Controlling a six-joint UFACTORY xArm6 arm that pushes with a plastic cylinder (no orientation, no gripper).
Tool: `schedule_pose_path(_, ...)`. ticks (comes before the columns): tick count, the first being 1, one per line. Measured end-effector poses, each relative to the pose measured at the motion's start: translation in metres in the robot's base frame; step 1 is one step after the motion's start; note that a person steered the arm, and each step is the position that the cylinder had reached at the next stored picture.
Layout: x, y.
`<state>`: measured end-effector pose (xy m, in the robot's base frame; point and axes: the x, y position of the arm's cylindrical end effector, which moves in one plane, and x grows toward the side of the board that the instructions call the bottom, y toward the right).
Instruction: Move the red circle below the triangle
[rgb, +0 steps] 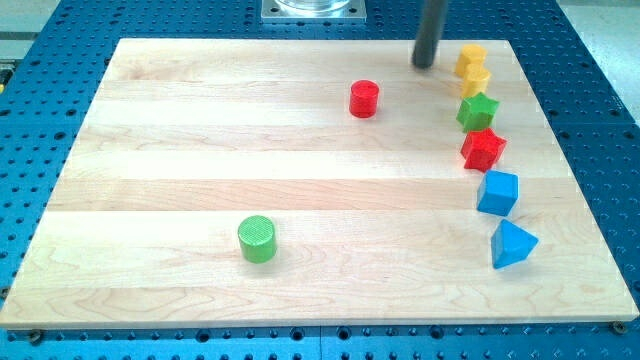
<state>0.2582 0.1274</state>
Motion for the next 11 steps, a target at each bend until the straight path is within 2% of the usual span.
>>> schedule_pose_path(1, 0.046, -0.055)
schedule_pose_path(2, 0.157, -0.067)
schedule_pose_path(6, 0.140, -0.067)
schedule_pose_path(7, 0.159, -0.077)
schedule_pose_path(8, 0.197, -0.078)
schedule_pose_path(9, 0.189, -0.079)
schedule_pose_path(10, 0.148, -0.081)
schedule_pose_path(11, 0.133, -0.118)
